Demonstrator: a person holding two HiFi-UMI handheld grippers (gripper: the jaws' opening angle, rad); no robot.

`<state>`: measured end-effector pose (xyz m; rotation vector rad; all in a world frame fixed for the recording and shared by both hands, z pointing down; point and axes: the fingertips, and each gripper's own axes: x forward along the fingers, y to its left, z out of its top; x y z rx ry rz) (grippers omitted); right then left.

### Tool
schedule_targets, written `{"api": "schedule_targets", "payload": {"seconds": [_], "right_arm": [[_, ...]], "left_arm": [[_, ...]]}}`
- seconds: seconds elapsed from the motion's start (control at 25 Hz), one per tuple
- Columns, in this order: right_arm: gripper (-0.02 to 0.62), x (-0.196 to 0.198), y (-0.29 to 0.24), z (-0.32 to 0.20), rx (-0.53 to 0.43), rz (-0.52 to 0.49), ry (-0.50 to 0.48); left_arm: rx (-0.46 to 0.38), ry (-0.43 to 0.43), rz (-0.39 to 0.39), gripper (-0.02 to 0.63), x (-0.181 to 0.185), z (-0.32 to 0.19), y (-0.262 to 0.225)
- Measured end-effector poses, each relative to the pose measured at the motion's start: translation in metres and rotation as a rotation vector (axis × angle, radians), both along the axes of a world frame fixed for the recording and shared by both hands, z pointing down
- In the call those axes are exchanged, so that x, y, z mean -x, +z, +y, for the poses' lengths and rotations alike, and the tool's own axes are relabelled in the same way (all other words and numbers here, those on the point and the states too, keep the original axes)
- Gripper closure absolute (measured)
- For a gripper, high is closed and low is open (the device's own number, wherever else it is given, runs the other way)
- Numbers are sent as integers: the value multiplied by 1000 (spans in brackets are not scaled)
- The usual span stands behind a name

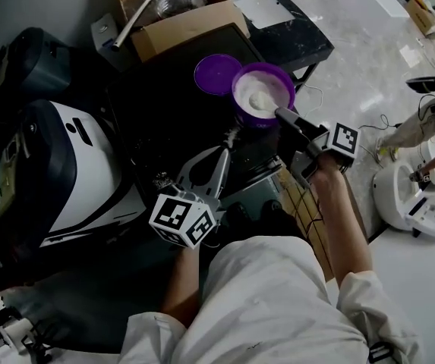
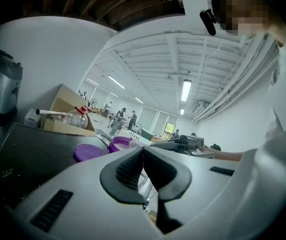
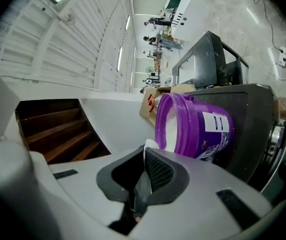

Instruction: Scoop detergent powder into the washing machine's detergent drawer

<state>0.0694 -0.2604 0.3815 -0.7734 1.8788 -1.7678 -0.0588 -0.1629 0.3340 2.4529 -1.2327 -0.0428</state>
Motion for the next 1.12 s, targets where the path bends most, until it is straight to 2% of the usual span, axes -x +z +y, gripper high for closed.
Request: {"api": "schedule_targets", "payload": {"seconds": [0.32,0.76,1.12], "right_arm": [[583,12,-22,6,-47,-71,-78],[583,31,-36,40,-53,-115,-282],[583,49,-35,73,-39,-136,-446]], "left_arm": [[-6,-108,-4,588,16,10,-4],[2,-280,-6,586,25,38,-9],[19,-451,-6,586,36,82,-9]]}}
